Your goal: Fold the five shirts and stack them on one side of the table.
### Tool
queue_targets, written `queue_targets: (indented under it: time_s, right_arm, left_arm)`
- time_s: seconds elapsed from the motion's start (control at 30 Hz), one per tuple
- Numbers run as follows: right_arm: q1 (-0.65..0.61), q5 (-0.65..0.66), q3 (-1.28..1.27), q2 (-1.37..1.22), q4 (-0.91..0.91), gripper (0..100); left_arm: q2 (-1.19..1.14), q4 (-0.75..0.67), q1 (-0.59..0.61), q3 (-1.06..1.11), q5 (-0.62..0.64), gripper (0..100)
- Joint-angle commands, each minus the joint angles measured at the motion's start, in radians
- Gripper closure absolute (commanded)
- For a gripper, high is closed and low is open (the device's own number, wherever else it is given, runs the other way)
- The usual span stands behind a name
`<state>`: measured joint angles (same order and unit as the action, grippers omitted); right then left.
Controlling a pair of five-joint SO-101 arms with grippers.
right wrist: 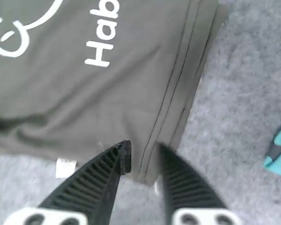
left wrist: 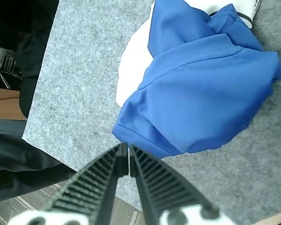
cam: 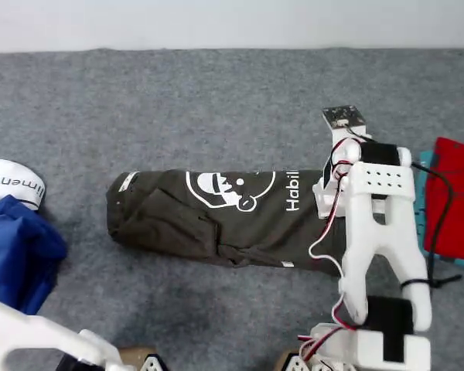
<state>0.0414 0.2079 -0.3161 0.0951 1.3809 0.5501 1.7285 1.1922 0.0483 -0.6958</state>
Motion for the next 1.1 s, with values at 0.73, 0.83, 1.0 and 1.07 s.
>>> queue_targets:
  time_s: [0.73,0.83,1.0,1.07]
  right_arm:
    - [-0.038,-0.224,0.060,-0.412,-0.228,99.6]
    - [-0.008,-0.222,0.064,-0.409,-0.216,98.0]
    - [0.125,-0.052,0.132,-0.407,-0.159,98.9]
    - [0.200,0.054,0.180,-0.407,-0.134,98.9]
  left_arm:
    - [0.025,0.002,-0.107,-0.022,-0.011,98]
    - [0.025,0.002,-0.107,-0.022,-0.011,98]
    - [0.025,0.002,-0.107,-0.022,-0.011,98]
    - [0.028,0.002,-0.107,-0.022,-0.011,98]
